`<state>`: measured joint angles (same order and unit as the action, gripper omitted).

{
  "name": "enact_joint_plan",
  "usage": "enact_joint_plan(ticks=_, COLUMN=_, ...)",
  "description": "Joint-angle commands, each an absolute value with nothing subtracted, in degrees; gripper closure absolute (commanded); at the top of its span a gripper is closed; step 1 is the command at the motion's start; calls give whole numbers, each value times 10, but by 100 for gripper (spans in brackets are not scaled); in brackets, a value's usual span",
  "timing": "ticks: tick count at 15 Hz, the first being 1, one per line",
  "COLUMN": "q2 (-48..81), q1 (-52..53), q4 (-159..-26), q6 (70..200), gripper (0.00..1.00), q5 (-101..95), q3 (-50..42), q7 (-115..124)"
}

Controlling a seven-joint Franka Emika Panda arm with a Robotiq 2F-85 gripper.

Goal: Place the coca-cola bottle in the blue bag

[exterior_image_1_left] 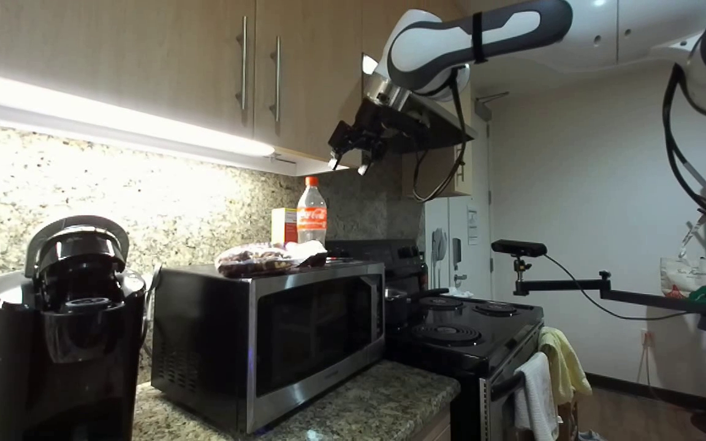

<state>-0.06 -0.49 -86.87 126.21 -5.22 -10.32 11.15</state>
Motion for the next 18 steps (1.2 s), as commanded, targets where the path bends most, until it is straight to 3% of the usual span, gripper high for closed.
enact_joint_plan(ticks=1, q2=29, q1=-31, q4=-850, q6=1307, gripper=0, q5=-21, q3=-89, q7=59)
enact_joint_plan(ticks=18, q2=154, q1=-75, q4=-752, q6=1407, gripper=0, q5=63, q3=-55, q7=-111)
